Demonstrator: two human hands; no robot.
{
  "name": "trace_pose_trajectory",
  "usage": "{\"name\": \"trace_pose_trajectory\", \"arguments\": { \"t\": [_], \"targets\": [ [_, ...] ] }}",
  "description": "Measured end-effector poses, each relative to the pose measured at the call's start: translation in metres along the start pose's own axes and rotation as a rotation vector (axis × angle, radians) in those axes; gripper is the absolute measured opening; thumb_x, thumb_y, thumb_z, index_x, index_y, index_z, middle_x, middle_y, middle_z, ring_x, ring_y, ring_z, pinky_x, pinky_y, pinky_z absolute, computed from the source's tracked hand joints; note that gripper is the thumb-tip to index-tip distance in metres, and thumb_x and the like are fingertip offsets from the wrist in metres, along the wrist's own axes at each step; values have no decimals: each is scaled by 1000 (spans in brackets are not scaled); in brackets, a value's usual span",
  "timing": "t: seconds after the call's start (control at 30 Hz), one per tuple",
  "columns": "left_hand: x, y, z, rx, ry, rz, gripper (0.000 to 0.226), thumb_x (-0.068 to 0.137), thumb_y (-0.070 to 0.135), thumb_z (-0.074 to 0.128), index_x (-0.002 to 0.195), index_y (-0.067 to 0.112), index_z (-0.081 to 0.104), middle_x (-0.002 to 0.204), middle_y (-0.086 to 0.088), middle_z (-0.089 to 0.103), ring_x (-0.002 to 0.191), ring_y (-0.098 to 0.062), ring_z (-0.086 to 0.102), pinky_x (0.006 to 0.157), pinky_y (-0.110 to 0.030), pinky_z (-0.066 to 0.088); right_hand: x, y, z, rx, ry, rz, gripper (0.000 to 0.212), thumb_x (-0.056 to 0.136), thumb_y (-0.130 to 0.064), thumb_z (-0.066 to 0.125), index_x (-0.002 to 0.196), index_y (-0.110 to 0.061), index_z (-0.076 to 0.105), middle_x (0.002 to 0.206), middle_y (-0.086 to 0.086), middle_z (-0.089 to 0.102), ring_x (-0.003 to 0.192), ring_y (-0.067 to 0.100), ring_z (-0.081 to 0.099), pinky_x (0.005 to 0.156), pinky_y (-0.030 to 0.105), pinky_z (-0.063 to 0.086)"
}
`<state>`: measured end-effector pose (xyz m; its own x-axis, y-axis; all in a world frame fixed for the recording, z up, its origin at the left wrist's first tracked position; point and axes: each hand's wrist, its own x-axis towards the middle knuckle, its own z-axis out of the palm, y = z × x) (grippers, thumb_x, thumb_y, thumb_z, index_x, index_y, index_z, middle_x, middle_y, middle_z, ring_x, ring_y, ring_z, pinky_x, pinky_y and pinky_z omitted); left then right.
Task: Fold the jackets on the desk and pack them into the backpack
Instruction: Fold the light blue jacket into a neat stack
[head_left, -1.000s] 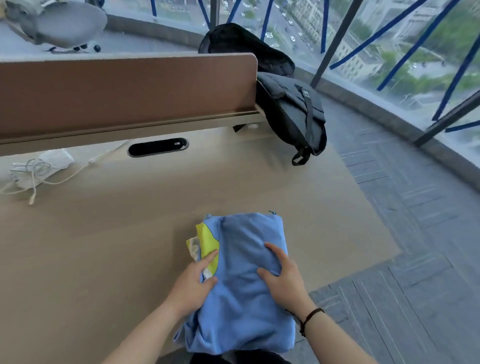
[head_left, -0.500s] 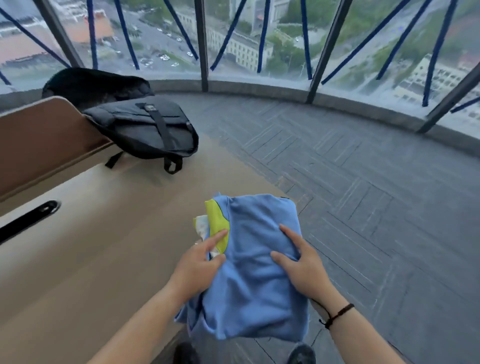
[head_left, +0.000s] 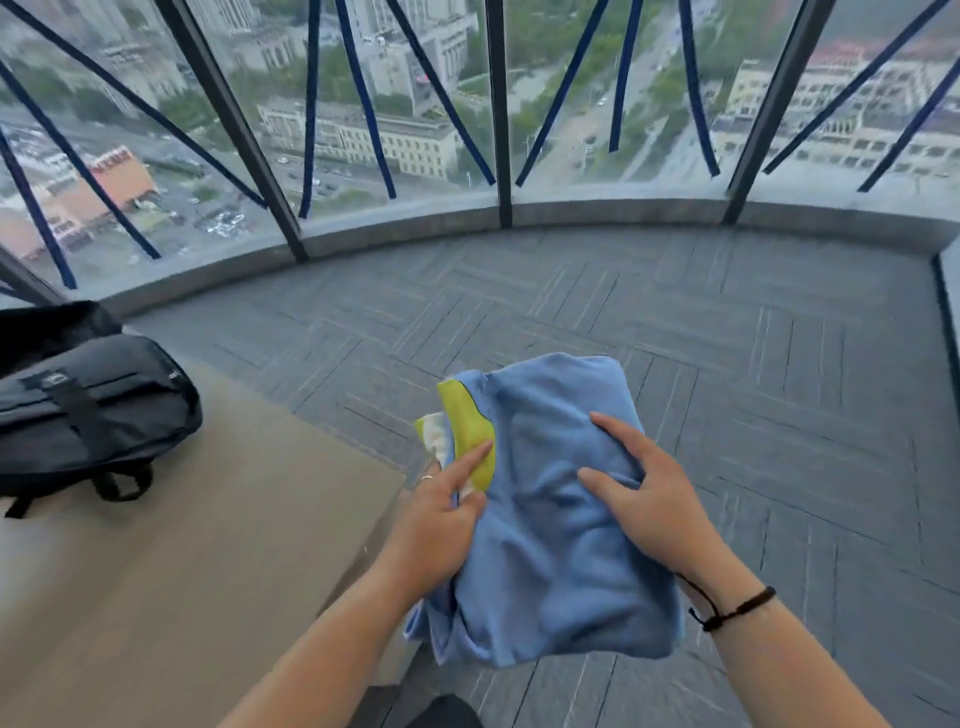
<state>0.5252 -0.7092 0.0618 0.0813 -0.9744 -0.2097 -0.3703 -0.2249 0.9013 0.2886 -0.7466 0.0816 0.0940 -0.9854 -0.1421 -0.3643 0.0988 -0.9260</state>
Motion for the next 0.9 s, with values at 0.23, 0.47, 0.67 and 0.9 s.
{"name": "trace_pose_trajectory", "arguments": {
  "t": [0.23,0.47,0.67,0.9],
  "targets": [
    [112,42,20,9,22,57,62,92,15,55,118,71,53,137,16,57,126,9,49,109,-25,39,109,-1,-36,33,23,-29,56,84,-21,77,127,-51,57,118,-39,56,108,-20,52,84,5,41],
    [277,68,9,-95,57,56,61,97,11,56,117,69,53,141,16,53,126,10,47,108,-20,38,284,-44,-46,-59,-17,-65,55,86,-24,75,130,-51,55,116,-30,57,104,-11,56,81,10,43],
    [374,99,-55,-93,228,25,55,99,12,56,128,58,52,129,21,57,117,9,52,102,-20,39,418,-111,-16,-119,-138,-126,54,86,-29,74,126,-59,53,110,-33,57,99,-10,58,80,16,46],
    [454,76,-144,-25,490,-68,56,98,15,56,124,64,50,142,6,53,131,-9,50,114,-34,39,558,-158,88,-90,-409,-227,54,86,-28,75,129,-55,53,113,-34,55,102,-11,56,76,10,44]
  ]
}}
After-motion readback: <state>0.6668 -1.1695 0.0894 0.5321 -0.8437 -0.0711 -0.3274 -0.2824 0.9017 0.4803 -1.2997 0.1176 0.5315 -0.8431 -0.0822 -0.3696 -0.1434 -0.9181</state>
